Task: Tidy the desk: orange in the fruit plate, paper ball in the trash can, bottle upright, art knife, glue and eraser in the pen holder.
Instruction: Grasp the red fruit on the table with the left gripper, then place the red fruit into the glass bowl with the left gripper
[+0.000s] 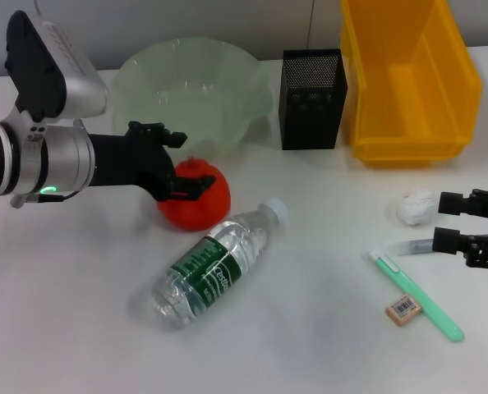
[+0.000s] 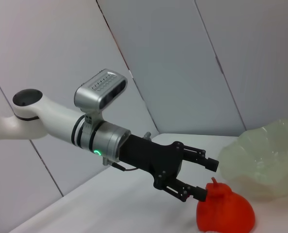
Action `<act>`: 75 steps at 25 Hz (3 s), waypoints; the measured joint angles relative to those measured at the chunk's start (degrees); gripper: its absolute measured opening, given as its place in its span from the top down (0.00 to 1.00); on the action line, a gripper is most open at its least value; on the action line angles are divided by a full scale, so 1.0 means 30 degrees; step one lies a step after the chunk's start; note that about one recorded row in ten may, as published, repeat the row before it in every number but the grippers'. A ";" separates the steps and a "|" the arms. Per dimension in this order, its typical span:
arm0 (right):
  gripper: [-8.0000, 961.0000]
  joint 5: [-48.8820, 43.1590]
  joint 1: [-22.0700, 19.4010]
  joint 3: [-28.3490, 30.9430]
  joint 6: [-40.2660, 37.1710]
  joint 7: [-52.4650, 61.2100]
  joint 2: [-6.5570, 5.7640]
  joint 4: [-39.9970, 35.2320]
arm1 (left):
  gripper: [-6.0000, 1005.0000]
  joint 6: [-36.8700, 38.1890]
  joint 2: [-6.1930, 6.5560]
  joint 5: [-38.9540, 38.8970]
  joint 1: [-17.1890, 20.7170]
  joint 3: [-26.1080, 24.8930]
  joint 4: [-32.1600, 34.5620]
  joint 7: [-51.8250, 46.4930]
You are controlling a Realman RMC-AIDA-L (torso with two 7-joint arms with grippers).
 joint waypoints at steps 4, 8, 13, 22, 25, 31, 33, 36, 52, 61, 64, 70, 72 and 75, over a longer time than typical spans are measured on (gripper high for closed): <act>0.20 0.0000 0.0006 0.0000 -0.0002 -0.0002 0.0001 0.0041 | 0.28 0.0676 -0.0033 0.0740 -0.0035 0.0343 0.0274 -0.0007; 0.20 0.0003 0.0111 -0.0007 -0.0001 -0.0002 0.0003 0.0173 | 0.28 0.1317 -0.0019 0.0801 -0.0152 0.0867 0.0725 -0.0025; 0.20 0.0003 0.0183 -0.0011 -0.0002 -0.0002 0.0003 0.0180 | 0.29 0.2143 -0.0016 0.0814 -0.0249 0.1499 0.1039 -0.0025; 0.20 0.0004 0.0177 -0.0007 -0.0001 -0.0039 0.0024 0.0174 | 0.30 0.2528 -0.0027 0.0815 -0.0500 0.1618 0.1502 -0.0023; 0.20 0.0004 0.0177 -0.0007 0.0000 -0.0121 0.0030 0.0173 | 0.30 0.2576 -0.0026 0.0814 -0.0500 0.1617 0.1514 -0.0019; 0.20 0.0059 0.0175 0.0007 -0.0081 -0.0219 0.0033 0.0184 | 0.31 0.2595 0.0002 0.0811 -0.0416 0.1616 0.1542 0.0113; 0.20 0.0161 0.0158 0.0032 -0.0143 -0.0228 0.0033 0.0191 | 0.31 0.2539 0.0004 0.0812 -0.0410 0.1605 0.1546 0.0048; 0.20 0.0231 0.0140 0.0051 -0.0176 -0.0233 0.0033 0.0212 | 0.35 0.2328 0.0005 0.0811 -0.0423 0.1607 0.1566 0.0032; 0.20 0.0240 0.0034 0.0134 -0.0205 -0.0236 0.0033 0.0233 | 0.84 0.0225 0.0075 0.0818 0.0788 0.1395 -0.1371 -0.0121; 0.20 0.0240 0.0157 0.0794 -0.0501 -0.0533 -0.0062 0.0686 | 0.88 -0.1563 0.0071 0.1406 0.0983 0.0459 -0.3662 -0.0377; 0.20 0.0240 0.0131 0.0794 -0.0500 -0.0553 -0.0077 0.0691 | 0.90 -0.1575 0.0069 0.1480 0.0994 0.0430 -0.4047 -0.0472; 0.20 0.0238 0.0059 0.0819 -0.0500 -0.0699 -0.0069 0.0769 | 0.94 0.1322 -0.0017 0.1338 0.0960 0.0438 -0.4895 -0.0615; 0.20 0.0237 0.0099 0.0824 -0.0557 -0.0754 -0.0074 0.0940 | 0.94 0.2782 -0.0036 0.1298 0.0849 0.0748 -0.4639 -0.0540; 0.20 0.0236 0.0182 0.0988 -0.0754 -0.0941 -0.0167 0.1382 | 0.94 0.5394 -0.0070 0.1282 0.0415 0.1774 -0.3856 -0.0527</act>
